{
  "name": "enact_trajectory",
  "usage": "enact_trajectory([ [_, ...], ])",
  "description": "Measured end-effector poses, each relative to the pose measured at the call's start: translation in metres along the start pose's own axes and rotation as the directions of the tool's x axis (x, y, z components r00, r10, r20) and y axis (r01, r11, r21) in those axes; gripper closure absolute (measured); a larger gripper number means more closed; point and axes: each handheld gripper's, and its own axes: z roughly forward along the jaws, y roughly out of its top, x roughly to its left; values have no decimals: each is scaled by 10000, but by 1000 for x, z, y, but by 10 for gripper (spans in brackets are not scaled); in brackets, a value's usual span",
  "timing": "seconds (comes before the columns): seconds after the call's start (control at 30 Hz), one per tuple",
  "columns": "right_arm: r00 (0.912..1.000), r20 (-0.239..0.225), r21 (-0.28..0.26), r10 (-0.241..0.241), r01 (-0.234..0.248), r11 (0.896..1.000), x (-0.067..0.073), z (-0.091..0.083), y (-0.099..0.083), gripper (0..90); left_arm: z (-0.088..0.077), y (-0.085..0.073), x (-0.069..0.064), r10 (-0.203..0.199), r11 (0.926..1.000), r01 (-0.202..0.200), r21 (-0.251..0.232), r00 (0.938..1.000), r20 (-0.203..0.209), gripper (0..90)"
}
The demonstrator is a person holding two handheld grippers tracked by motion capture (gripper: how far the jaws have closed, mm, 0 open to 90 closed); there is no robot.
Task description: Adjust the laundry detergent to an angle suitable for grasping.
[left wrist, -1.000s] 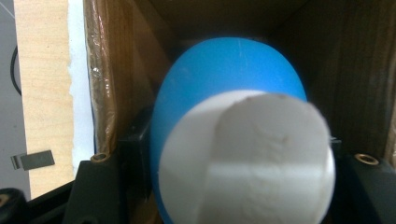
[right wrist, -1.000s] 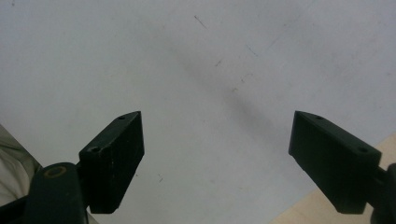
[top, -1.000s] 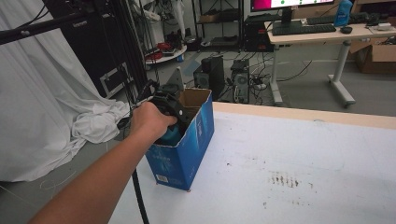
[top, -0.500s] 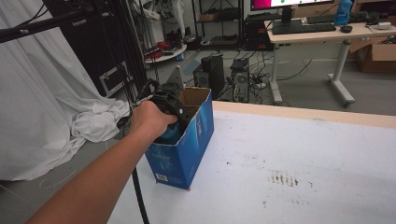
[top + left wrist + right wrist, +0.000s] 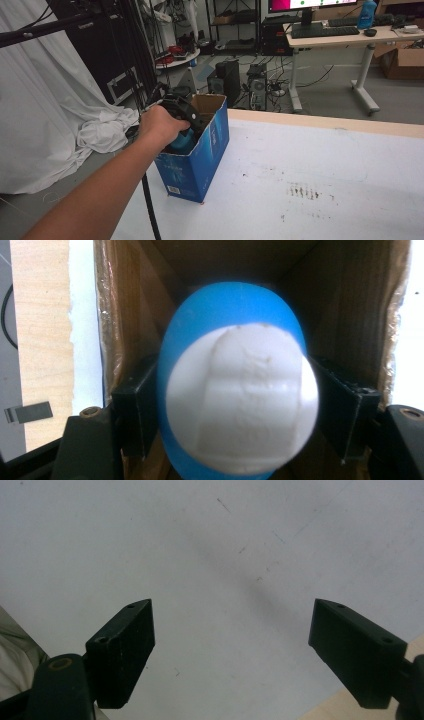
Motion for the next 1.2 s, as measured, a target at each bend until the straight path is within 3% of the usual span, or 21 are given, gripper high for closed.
enact_trajectory([
  [0.7, 9999, -26, -43, -98, 98, 9999, 4, -1, 1, 184, -22, 0, 4, -85, 9997, 86, -221, 10000, 41, 252],
  [1.0, 9999, 1, -110, -113, 113, 9999, 6, -4, 1, 184, -39, 0, 5, -86, 9991, 90, -412, 9999, 90, 245],
  [1.2, 9999, 6, -168, -158, 158, 9997, 8, -6, 0, 184, -55, 0, -1, 175, 9983, -165, -567, 9997, 170, 234],
])
